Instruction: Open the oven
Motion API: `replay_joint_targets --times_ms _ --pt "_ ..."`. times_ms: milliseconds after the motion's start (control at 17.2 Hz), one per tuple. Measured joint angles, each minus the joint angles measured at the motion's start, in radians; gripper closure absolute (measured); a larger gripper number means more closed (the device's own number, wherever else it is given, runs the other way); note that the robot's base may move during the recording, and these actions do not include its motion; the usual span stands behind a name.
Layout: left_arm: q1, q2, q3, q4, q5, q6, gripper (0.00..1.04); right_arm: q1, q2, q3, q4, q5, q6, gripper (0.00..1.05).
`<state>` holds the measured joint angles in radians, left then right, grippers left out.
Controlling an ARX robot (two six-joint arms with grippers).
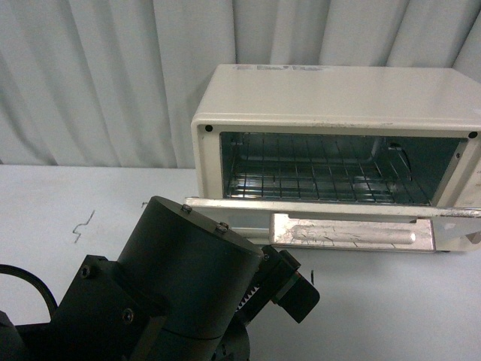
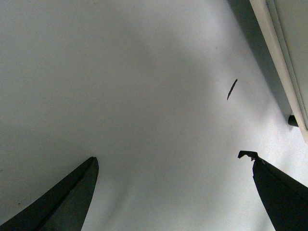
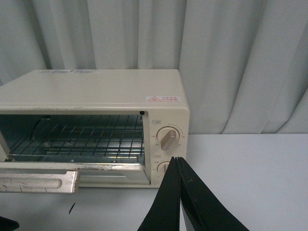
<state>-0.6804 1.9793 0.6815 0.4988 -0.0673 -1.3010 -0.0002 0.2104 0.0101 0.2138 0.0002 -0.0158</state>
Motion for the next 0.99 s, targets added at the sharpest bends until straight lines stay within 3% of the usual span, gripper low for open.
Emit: replay_joint_targets --times_ms 232,348,812,870,928,986 --pt "0.000 0.000 0.000 0.000 0.000 0.000 0.07 0.000 -0.051 0.000 -0.062 0.000 0.000 1.03" --pt "0.000 0.000 0.000 0.000 0.000 0.000 0.07 0.000 -0.161 0.001 -0.216 0.000 0.000 1.03" --pt "0.000 0.000 0.000 -0.001 -0.001 0.000 0.07 0.000 -0.208 0.001 -0.217 0.000 0.001 1.01" --pt "0.000 0.000 0.000 0.000 -0.001 0.000 0.07 0.000 -0.208 0.001 -0.217 0.000 0.001 0.76" --pt "0.000 0.000 0.000 -0.001 -0.001 0.000 0.07 0.000 -0.208 0.001 -0.217 0.000 0.001 0.58" --pt "0.000 0.000 0.000 0.000 -0.001 0.000 0.07 0.000 -0.208 0.001 -0.217 0.000 0.001 0.47"
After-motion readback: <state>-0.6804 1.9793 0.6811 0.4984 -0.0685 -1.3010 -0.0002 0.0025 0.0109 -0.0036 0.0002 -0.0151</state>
